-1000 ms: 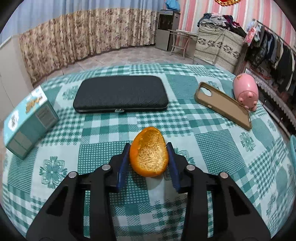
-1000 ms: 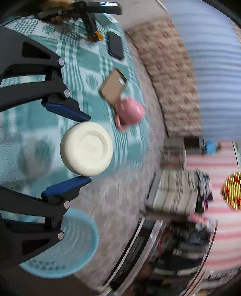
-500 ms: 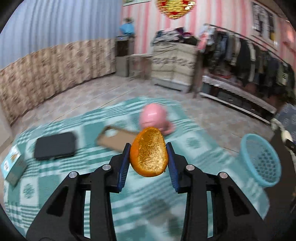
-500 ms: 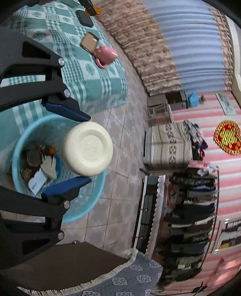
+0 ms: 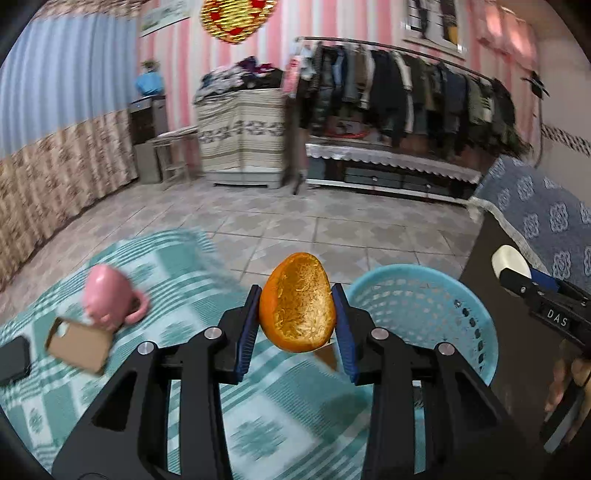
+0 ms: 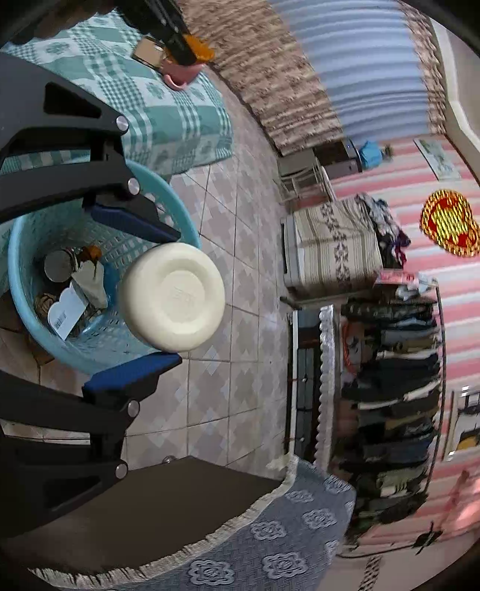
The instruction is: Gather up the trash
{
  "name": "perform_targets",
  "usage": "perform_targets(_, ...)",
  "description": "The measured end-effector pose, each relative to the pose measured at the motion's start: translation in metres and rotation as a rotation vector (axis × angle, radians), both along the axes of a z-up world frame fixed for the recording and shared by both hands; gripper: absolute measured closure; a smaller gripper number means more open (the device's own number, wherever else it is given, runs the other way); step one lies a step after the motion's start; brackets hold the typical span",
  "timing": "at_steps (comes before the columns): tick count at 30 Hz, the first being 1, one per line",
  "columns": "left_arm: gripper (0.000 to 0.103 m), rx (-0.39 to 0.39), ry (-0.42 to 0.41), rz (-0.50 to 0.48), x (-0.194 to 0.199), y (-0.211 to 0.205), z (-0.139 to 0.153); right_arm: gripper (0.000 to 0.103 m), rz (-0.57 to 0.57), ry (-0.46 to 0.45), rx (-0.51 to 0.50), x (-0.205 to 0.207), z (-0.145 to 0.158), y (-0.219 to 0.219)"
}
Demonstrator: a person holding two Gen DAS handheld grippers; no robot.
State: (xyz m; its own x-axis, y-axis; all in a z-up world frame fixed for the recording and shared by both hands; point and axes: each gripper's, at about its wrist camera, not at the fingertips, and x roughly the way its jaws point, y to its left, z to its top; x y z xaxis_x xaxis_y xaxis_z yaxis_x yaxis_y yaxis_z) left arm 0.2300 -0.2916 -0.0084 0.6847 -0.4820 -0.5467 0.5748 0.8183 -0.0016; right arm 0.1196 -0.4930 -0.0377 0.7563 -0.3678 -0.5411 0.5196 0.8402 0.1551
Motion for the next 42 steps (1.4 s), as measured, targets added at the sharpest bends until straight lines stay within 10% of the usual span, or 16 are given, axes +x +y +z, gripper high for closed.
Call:
perform_targets(16,0.062,0.067,0.117,-0.146,0.023,-0.116,-0.059,0.043,-0.127,0.059,0.061,-0.003,-0.029,-0.038)
perform_targets(19,0.034,0.079,0.105,-0.119,0.024,-0.121,-0.061,0.043,-0.123,0.072,0.060,-0.001,-0.030,-0.037)
perform_targets(28,0.008,0.061,0.001,0.031,0.034,-0.075,-0.036,0.043,-0.061,0.095,0.030,0.019,-0.032,-0.020)
perform_targets(36,0.006,0.025,-0.038,0.121,0.035,-0.028,-0.020,0.042,0.021,0.149,0.015,0.052,-0.049,0.004)
perform_targets(42,0.005,0.003,-0.066,0.161,0.019,0.002,-0.007,0.014,0.007,0.151,-0.020,0.054,-0.045,0.010)
